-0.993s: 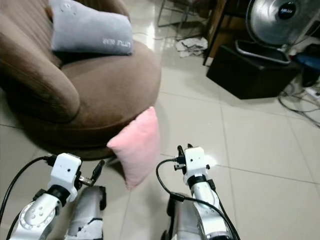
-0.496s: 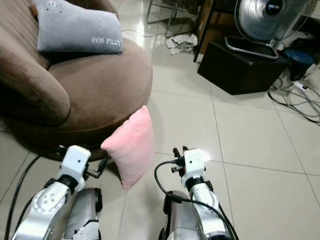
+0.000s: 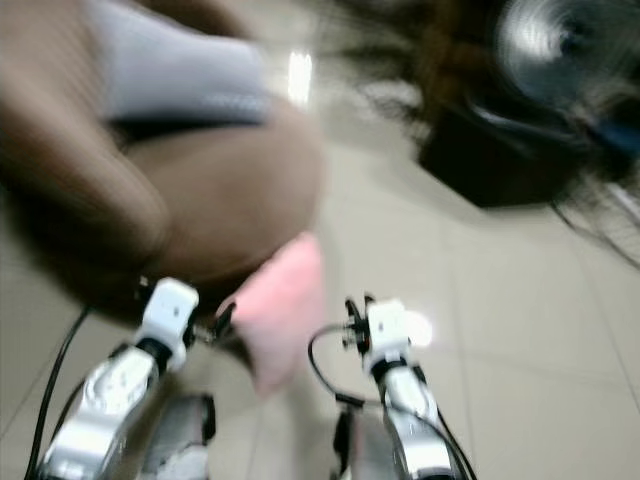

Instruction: Move the pillow to the sofa from floor

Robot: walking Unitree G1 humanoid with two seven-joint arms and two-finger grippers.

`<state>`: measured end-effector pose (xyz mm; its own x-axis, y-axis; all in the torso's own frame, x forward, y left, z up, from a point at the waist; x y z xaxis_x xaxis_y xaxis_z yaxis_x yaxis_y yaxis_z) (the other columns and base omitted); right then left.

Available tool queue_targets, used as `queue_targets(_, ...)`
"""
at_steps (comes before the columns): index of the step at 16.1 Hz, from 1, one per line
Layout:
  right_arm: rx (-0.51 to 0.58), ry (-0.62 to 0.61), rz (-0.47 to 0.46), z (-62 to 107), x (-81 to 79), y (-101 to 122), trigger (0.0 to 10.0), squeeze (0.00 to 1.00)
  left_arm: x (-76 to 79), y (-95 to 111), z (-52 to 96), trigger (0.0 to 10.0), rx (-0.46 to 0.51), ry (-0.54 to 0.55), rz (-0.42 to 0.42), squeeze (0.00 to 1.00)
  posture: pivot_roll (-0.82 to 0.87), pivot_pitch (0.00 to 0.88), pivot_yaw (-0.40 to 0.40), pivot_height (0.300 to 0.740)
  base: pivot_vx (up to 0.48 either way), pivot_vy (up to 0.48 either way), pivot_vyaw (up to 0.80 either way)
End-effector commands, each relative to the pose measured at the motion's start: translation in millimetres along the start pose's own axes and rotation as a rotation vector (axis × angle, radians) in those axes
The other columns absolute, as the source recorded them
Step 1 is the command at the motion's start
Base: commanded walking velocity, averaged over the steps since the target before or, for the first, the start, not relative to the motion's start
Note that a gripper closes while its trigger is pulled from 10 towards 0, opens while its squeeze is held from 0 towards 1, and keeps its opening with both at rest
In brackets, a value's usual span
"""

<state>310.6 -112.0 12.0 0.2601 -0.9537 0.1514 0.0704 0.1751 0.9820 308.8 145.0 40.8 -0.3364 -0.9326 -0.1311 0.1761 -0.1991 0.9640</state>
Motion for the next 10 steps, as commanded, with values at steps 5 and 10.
queue_targets(5, -0.008, -0.009, -0.001, 2.5, 4.6, -3.7, 10.0, 0.0, 5.0, -6.8, -1.6, 10.0, -0.009, -0.001, 0.046, 0.0, 0.12, 0.054, -0.113, 0.59, 0.283, 0.0, 0.0)
queue_targets(10, -0.006, -0.016, 0.003, 4.4, 7.1, -3.1, 10.0, 0.0, 8.0, -9.8, -1.4, 10.0, -0.013, -0.008, 0.053, 0.0, 0.12, 0.07, -0.131, 0.59, 0.0, 0.0, 0.0)
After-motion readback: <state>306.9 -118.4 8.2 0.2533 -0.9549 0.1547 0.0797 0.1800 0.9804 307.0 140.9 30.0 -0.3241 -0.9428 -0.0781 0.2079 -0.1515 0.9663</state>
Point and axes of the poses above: a point about 5 cm out from each wrist's last joint towards the gripper, its own z axis pointing back from the gripper into the wrist, its own y axis along the axis of the wrist's last joint, x = y × z, the point moved 6 cm from there along -z, pointing out of the wrist towards the gripper, and after that the axes turned 7 degrees about z, right-handed, at the moved point
